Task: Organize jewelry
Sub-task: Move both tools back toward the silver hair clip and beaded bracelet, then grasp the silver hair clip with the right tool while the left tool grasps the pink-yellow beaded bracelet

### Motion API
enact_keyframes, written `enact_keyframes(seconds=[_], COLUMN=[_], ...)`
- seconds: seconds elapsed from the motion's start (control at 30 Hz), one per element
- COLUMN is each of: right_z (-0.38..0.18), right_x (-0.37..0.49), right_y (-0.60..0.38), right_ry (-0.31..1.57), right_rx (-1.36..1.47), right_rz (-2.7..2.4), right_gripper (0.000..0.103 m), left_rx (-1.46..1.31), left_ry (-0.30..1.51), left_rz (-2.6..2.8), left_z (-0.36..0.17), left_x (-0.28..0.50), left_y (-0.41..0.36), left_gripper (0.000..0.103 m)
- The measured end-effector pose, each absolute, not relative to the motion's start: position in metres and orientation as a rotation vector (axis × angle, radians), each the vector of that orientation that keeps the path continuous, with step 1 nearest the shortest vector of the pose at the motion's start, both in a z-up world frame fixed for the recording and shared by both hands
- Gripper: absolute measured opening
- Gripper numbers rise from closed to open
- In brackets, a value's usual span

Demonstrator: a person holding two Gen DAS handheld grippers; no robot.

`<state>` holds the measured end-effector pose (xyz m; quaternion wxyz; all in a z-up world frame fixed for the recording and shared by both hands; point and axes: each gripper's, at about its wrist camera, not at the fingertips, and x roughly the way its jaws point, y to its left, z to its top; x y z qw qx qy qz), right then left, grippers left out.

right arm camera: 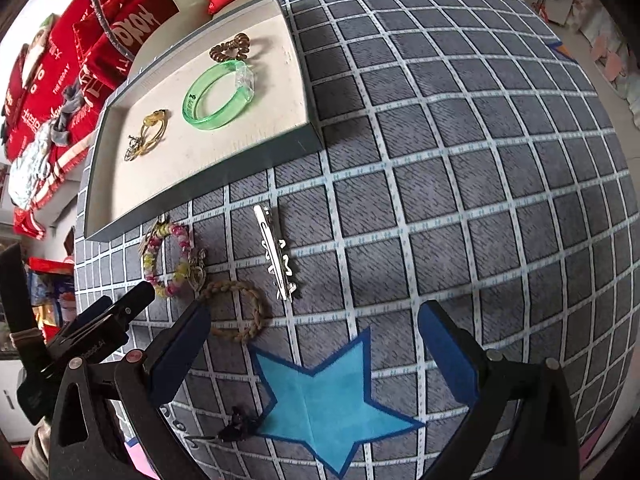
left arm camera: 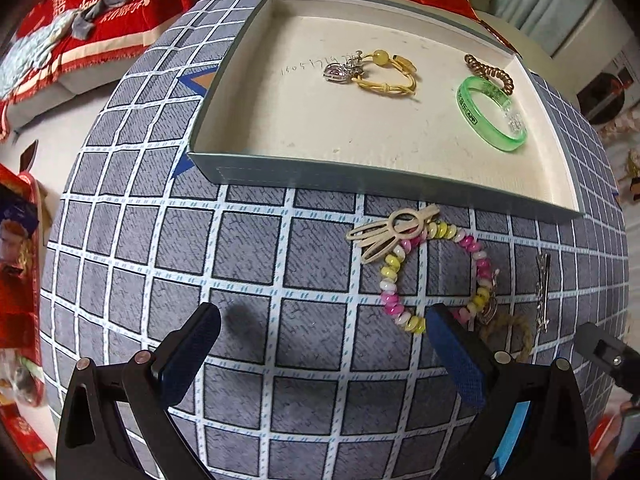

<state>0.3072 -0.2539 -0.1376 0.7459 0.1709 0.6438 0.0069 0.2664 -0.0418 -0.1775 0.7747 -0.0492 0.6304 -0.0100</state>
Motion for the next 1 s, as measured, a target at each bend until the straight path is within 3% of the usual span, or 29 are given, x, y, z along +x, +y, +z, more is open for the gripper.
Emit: enact_keyframes(seconds=[0.3,0.37,0.5,0.73,1.0], right_z=[-0.147,-0.149,-0.153,-0.152,-0.154], right_x=[0.326,0.331,0.338,0.346,0.359], right_y=[-0.241,-0.238,-0.232,-0.216,-0.179], right_ry=[1.404,1.405,1.403,1.376,1.358], right_rx=[0.292,0.267,0.24,0.119,-0.028], right_rz=[0.016,0.018,0.033,0.033,0.041], right_gripper=[0.102,0.095,0.092,0.068,0.037], left_rx=[-0.125,-0.114,-0.077,-0.039,0.031], left_ry=[1.366,1.365,1.367,1.349,1.329], left_rz=[0.02,0.025,0.046,0.038,-0.052], left_z=[-0.185,-0.186,-0.189,-0.187,-0.173], left_x=[0.282,0.286,0.29,0.283,0.278], left_y=[-0.038,-0.037,-0.041,-0.062,-0.098], left_gripper=[0.103,0.103,0.103,0.103,0.066])
